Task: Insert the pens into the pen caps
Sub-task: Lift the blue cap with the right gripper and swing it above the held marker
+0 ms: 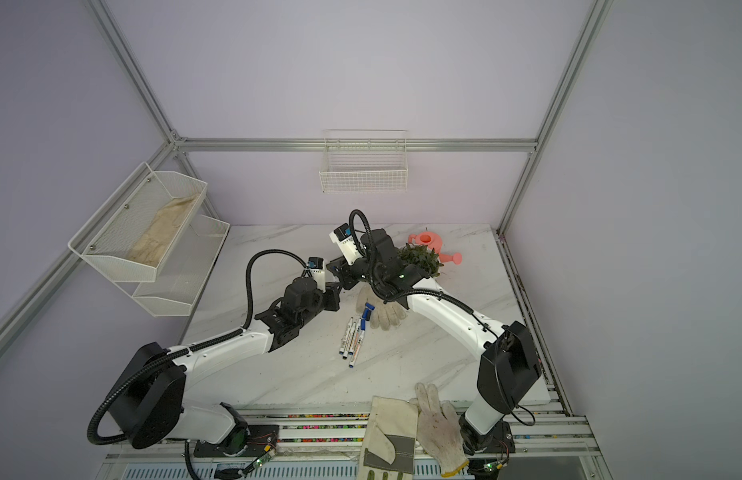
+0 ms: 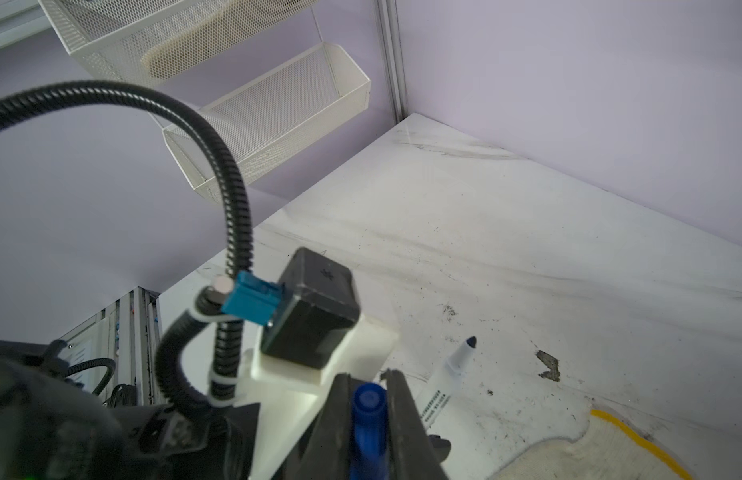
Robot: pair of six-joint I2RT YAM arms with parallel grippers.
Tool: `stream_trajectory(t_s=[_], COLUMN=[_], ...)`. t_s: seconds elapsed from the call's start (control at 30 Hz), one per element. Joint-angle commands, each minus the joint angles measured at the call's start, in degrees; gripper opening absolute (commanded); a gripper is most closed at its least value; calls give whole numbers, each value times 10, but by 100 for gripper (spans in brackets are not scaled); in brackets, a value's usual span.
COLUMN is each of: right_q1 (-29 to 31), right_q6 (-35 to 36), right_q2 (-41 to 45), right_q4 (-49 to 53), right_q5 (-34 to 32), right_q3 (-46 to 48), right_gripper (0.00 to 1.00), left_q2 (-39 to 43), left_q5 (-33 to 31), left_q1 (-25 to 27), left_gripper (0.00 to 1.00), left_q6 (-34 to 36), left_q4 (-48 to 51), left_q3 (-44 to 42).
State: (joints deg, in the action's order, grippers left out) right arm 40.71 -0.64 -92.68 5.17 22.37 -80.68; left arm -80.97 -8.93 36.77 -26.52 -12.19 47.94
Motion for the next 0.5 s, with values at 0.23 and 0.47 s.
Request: stream_trajectory(t_s=[0.23,0.47], right_q1=[-65,-92], right_q6=[-78,-109], right_q2=[56,39], right_q4=[-146,-157], right_q5=[10,45], right_q3=[44,40], right_gripper=[0,0], left_q2=[21,21], left_q5=[57,76], left_q1=[14,19], left_gripper=[0,0], left_q6=[38,48], left_q4=[-69,-84], left_q3=[-16,-19])
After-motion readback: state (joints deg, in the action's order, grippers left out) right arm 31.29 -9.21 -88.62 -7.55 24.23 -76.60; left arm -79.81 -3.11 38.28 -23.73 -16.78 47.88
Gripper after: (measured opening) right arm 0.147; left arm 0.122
